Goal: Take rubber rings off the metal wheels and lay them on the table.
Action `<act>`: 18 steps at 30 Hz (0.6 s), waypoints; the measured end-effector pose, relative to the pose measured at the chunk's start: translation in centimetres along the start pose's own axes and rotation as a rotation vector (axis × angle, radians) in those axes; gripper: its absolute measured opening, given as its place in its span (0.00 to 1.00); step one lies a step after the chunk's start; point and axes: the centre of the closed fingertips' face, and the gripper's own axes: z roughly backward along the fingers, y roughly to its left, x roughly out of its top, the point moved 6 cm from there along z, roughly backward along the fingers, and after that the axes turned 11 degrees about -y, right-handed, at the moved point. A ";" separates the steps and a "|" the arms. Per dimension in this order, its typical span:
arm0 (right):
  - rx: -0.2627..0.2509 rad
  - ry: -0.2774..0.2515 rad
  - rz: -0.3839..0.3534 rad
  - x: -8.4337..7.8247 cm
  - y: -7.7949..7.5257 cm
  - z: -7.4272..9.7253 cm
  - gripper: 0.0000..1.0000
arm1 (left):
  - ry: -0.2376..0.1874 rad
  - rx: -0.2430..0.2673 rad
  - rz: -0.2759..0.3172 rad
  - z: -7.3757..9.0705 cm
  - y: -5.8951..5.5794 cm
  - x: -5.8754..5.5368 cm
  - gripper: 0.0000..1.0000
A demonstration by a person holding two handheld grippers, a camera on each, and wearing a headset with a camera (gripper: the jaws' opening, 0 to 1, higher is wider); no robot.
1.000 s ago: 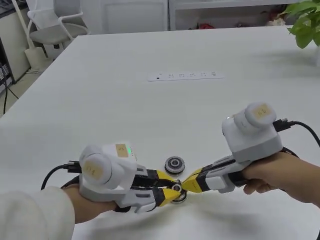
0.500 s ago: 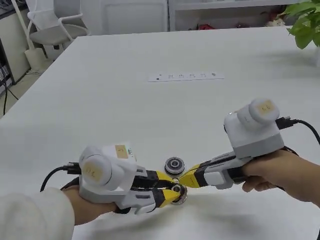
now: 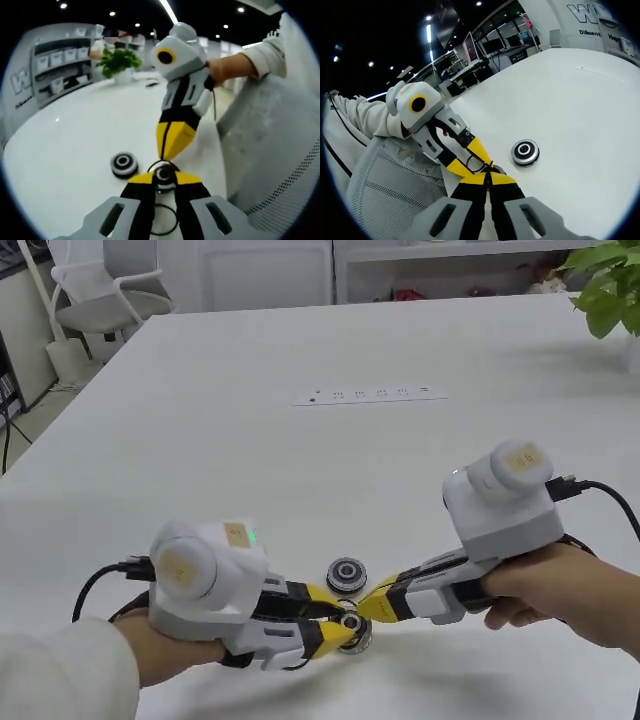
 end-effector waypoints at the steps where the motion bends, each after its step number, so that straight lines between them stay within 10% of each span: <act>1: -0.001 0.002 0.003 0.0 0.0 0.0 0.00 | -0.002 -0.001 0.006 0.1 0.0 0.1 0.15; 18: 0.004 -0.037 -0.052 1.1 -0.1 0.9 0.00 | -0.060 -0.028 -0.045 2.2 -0.9 3.2 0.50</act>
